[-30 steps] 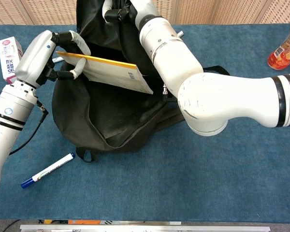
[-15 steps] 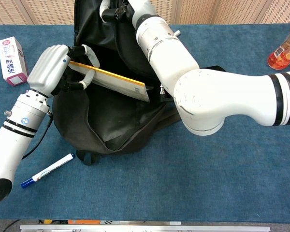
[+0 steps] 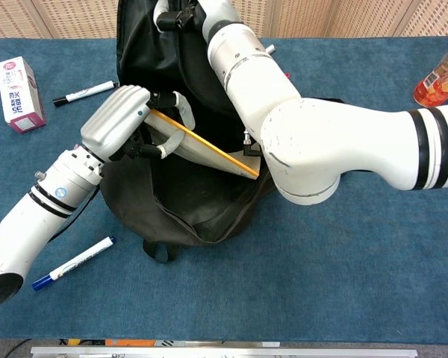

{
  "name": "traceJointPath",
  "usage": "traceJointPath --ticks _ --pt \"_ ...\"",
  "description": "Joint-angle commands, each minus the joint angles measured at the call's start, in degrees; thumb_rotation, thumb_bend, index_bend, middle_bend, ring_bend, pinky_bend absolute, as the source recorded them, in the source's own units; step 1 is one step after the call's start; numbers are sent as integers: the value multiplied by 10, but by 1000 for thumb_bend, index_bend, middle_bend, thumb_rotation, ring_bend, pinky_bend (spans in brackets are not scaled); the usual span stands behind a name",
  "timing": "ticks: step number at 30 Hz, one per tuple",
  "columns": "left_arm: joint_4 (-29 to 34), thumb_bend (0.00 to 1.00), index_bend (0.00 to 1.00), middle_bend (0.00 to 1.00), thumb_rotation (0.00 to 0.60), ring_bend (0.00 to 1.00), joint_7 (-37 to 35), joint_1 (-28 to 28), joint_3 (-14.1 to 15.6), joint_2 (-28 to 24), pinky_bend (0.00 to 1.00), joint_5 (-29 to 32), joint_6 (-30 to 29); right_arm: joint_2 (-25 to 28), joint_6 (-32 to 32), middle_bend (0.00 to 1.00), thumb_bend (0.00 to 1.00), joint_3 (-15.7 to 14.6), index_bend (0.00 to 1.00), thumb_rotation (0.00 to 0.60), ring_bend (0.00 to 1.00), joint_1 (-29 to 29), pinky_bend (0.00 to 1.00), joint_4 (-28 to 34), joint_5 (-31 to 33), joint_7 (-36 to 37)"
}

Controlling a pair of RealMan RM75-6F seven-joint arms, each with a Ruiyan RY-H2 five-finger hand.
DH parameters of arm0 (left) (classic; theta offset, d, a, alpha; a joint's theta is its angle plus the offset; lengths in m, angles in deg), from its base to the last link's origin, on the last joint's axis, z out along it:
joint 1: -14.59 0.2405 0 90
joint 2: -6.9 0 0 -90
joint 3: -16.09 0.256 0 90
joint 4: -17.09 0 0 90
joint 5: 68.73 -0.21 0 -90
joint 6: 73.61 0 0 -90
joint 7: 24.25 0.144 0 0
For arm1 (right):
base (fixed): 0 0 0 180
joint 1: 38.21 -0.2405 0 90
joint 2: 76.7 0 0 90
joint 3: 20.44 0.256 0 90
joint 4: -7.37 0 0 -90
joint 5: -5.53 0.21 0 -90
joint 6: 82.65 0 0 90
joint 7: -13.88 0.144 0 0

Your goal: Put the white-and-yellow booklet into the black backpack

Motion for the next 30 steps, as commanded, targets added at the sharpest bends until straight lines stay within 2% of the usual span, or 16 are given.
traceJointPath --ticks 1,5,10,12,15,23,26,30 --pt "-12 391 629 541 600 486 -20 -16 7 -1 417 -9 14 0 -2 600 708 1 634 600 608 0 833 -1 2 1" --pt "-18 347 627 538 600 470 -63 -34 15 -9 379 -11 39 -1 -3 600 708 0 634 600 608 -1 834 0 1 4" --pt "-36 323 625 532 600 464 -70 -39 10 -4 376 -1 43 -1 -2 600 708 -1 634 600 608 -2 833 4 -2 6" --pt "-43 321 611 500 600 446 -66 -37 11 -4 376 1 40 1 -1 600 708 -2 634 600 608 -1 833 6 -5 6" --pt "-49 312 554 392 600 360 -56 -30 12 -7 365 7 36 4 -1 600 708 -3 634 600 608 2 833 10 -6 6" --pt "-26 269 346 94 600 100 -34 -4 -2 -29 226 34 6 14 -1 600 708 -4 634 600 608 6 833 19 -6 5" --pt "-16 269 276 23 600 37 -23 4 -12 -35 181 45 -5 17 -1 600 707 -3 634 600 608 8 833 24 -6 6" --pt "-4 268 215 0 600 2 -16 13 -23 -38 161 60 -13 22 -1 600 707 0 634 600 608 11 834 30 -7 11"
